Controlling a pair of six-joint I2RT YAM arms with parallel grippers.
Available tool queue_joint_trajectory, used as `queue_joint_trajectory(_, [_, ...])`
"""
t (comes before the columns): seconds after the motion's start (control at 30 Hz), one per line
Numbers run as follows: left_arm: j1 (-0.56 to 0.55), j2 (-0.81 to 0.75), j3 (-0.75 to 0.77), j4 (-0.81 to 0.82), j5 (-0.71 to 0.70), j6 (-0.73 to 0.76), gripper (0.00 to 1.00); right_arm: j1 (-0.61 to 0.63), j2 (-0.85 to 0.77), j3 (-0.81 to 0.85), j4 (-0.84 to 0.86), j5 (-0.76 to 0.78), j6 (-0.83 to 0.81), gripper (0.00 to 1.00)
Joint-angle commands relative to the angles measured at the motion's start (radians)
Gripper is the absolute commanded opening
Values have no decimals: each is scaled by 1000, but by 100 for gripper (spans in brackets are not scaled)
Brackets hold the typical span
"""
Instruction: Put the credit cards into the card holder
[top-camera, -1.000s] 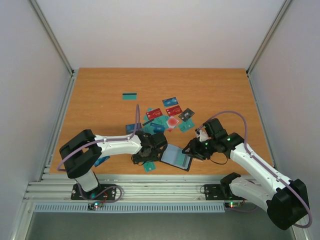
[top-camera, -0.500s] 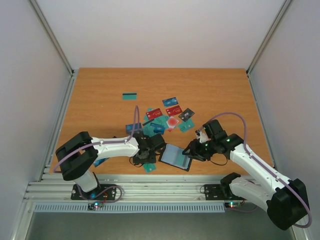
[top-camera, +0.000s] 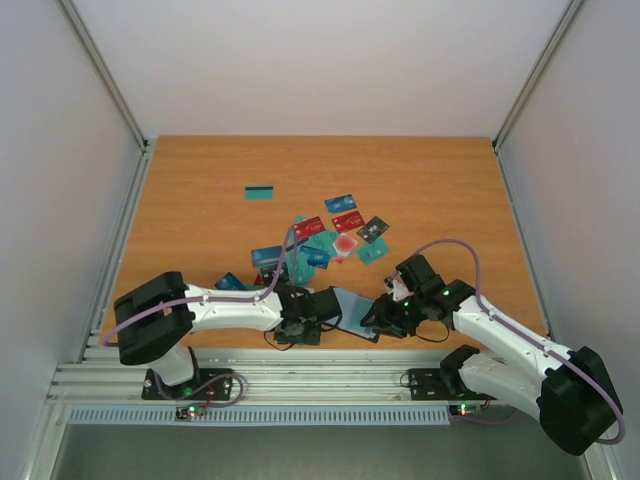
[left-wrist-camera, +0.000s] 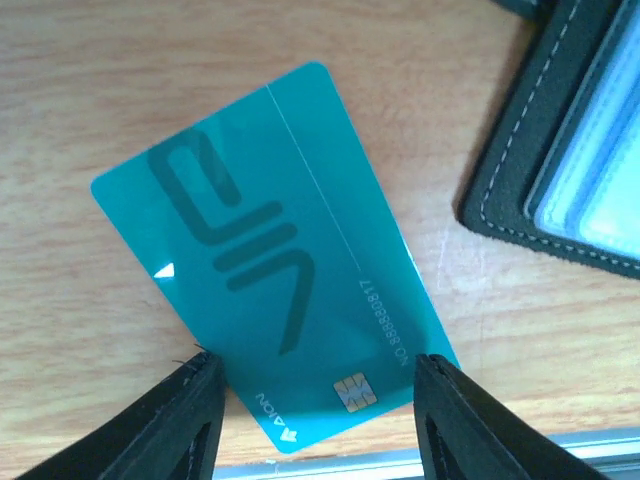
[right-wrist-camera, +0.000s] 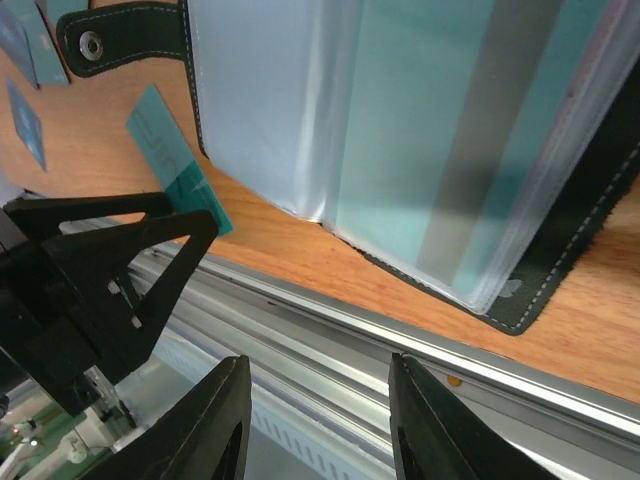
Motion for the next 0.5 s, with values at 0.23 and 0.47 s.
queue_joint_trajectory(0.23, [-45, -50, -171, 11, 52, 12, 45, 42, 52, 39, 46, 3, 18, 40])
queue_joint_trajectory(0.47, [-9, -115, -58, -130, -43, -16, 67, 46, 54, 82, -2, 21, -6, 40])
